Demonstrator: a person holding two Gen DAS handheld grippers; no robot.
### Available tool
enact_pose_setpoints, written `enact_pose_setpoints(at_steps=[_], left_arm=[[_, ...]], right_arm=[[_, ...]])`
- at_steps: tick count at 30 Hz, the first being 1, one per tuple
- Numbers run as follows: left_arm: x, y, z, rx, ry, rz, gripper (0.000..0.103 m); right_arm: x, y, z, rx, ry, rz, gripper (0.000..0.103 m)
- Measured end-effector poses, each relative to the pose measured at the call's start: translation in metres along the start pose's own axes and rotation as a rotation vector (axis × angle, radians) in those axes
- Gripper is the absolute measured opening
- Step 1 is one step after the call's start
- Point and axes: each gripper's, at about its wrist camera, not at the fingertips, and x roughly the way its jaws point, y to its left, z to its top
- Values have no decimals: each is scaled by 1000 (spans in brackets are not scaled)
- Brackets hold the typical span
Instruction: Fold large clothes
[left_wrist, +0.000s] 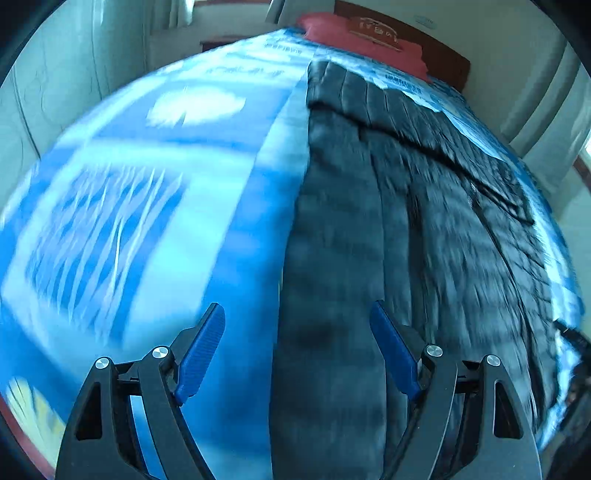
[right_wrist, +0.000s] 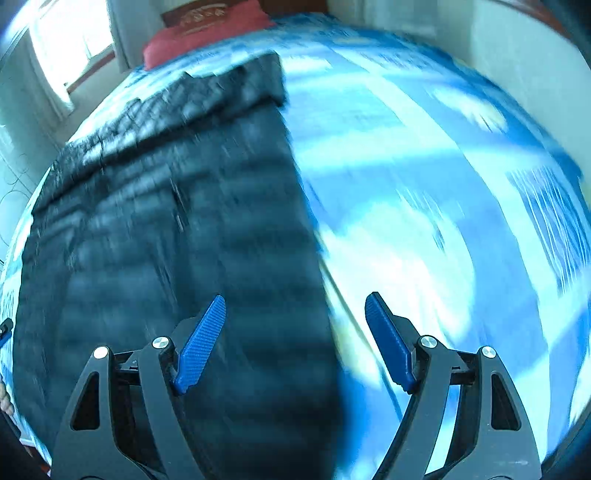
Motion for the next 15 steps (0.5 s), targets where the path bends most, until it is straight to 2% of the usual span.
enact_pose_setpoints(at_steps=[4,8,11,14,15], left_arm=[[-9,1,-35,-16,19,-52,79],[-16,-5,-49,-12,2,-88,79],[-16,-7,-56,-27,17,-155,79],[-15,-7,-61,-25,8,-179,79],[-15,-8,-61,-26,4,-191,74]], right_arm=[[-9,-14,-36,32,15,44,78],[-18,-16,-58,44,3,83,78],[-24,-10,-65,30,6,116,76],[-28,-4,-70,5,6,130,58],[-30,-2,-71,1,9,155,47]])
